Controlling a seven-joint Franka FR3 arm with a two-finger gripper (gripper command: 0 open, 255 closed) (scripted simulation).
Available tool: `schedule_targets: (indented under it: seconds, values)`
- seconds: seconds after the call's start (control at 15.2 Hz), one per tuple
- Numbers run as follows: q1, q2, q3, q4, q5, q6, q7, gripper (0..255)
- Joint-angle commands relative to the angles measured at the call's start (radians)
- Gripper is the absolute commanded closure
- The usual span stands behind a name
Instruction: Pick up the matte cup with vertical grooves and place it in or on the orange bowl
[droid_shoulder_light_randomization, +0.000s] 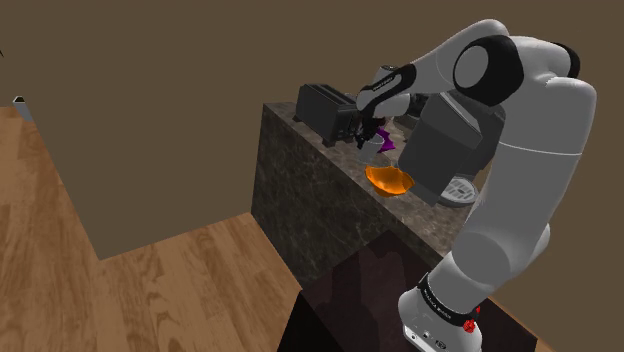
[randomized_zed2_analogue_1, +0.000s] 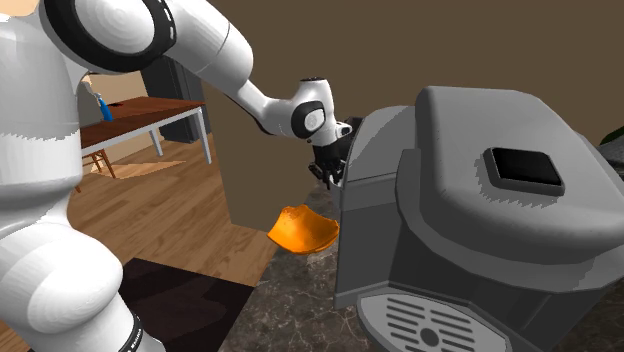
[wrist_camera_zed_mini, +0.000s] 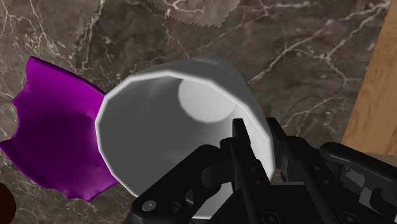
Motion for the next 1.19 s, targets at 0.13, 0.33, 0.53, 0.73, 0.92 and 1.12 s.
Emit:
schedule_targets:
  seconds: [0.13,0.33,0.53,0.73,0.92,1.12]
  values:
    - [0.007,-0.035,-0.006,0.017,-0.013,-0.05,0.005,255]
    - [0.01,-0.057,-0.009,0.031,-0.021,-0.085,0.007,255]
    - [0.013,-0.078,-0.012,0.047,-0.028,-0.121,0.009,255]
    - [0.016,-0.097,-0.014,0.064,-0.034,-0.157,0.01,255]
    - [0.018,-0.114,-0.016,0.084,-0.04,-0.193,0.011,255]
    - [0.02,-0.13,-0.017,0.106,-0.045,-0.229,0.011,255]
